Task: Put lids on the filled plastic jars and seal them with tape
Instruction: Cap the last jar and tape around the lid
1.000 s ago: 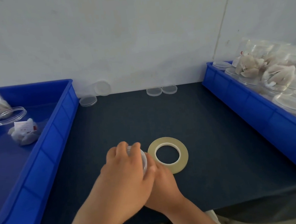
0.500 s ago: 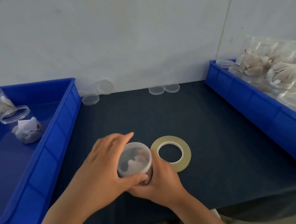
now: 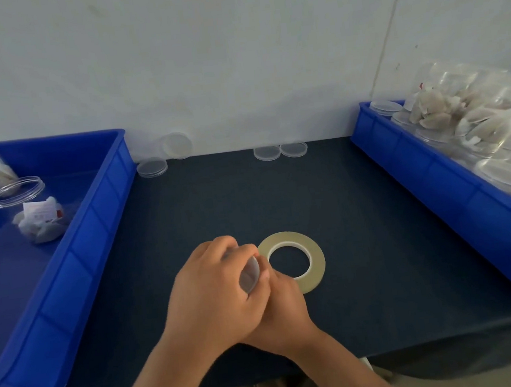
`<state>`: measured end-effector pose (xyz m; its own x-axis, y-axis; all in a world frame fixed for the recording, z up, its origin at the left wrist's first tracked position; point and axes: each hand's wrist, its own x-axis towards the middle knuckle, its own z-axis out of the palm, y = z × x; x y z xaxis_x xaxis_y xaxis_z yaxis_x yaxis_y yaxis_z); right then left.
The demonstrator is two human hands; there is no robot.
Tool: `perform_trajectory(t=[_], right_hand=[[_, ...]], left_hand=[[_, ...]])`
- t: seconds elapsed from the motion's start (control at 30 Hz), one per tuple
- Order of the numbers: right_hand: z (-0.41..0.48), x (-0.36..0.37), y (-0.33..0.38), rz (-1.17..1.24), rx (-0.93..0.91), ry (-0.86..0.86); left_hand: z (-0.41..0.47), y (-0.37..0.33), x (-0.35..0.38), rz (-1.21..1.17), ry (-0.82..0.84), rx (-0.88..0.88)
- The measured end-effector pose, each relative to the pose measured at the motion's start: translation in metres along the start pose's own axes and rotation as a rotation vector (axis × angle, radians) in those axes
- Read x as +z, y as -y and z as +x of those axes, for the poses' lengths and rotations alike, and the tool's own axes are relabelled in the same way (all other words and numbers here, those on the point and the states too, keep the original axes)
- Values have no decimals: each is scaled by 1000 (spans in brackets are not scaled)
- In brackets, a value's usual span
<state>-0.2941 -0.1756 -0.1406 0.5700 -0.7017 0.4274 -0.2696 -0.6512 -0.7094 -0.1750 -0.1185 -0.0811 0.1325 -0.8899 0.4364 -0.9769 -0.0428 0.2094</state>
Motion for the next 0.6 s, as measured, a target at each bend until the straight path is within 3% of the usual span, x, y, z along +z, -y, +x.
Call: perform_trajectory(t=[0.2, 0.4, 0.6], right_hand=[[7, 2, 4, 90, -1, -13], [-1, 4, 1, 70, 26, -30], [-1, 5, -8, 171, 7, 17]], left_hand=[[6, 11, -6, -118, 63, 66], [-7, -13, 0, -100, -8, -261], [-7, 1, -1, -192, -32, -124]])
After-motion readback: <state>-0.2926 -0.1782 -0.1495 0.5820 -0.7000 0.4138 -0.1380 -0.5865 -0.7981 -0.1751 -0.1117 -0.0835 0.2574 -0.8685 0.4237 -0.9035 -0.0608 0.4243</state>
